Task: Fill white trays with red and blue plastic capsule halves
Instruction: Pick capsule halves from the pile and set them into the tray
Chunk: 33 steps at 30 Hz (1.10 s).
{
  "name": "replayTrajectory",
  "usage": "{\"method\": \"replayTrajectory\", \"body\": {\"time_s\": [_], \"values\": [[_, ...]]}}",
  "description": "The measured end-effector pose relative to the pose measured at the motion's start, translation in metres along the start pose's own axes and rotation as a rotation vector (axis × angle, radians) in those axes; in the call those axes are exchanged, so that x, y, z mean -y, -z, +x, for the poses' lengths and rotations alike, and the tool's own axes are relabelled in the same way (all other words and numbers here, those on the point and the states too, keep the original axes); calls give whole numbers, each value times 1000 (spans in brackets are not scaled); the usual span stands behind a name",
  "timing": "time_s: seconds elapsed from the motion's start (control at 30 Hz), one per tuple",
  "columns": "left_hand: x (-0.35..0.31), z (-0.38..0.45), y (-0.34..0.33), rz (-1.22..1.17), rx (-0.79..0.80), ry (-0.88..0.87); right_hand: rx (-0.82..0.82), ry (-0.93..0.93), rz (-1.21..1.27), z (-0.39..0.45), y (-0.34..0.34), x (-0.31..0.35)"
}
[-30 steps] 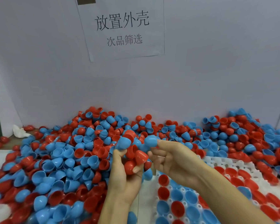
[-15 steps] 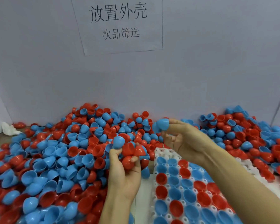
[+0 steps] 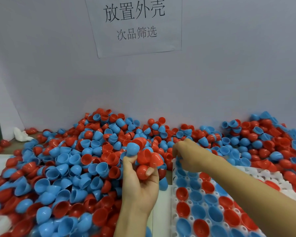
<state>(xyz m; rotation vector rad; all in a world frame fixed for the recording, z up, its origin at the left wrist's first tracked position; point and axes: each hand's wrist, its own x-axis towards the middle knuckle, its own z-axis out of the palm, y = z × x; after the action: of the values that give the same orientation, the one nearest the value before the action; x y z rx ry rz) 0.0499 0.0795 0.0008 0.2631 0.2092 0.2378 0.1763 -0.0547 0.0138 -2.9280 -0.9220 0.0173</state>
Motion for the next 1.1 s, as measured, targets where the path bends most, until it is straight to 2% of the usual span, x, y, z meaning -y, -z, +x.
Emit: {"method": "replayTrajectory", "body": {"time_s": [0.13,0.23,0.3,0.37,0.43,0.63,0.7,0.83,1.0,1.1], "values": [[-1,0,1,-41,61,29,46,14,24,-2,7,1],[-2,1,1,-38,58,37,-148,55,68,-14,20,8],[-2,1,0,-53,54,23,-300,170,296,-30,30,19],[-2,1,-1,-41,26,15,-309,290,568,-50,37,36],[-1,-2,-4,-5,11,12,-279,349,659,-65,39,48],[3,-2,-3,110,-15,43,-224,407,511,-76,41,51],[5,0,-2,130,-51,42,-279,391,473,-73,38,53],[7,1,-4,119,-119,45,-458,304,628,-68,41,54],[13,2,-2,172,-119,7,-399,258,625,-71,27,66],[12,3,0,204,-138,22,-452,177,544,-70,17,72]]}}
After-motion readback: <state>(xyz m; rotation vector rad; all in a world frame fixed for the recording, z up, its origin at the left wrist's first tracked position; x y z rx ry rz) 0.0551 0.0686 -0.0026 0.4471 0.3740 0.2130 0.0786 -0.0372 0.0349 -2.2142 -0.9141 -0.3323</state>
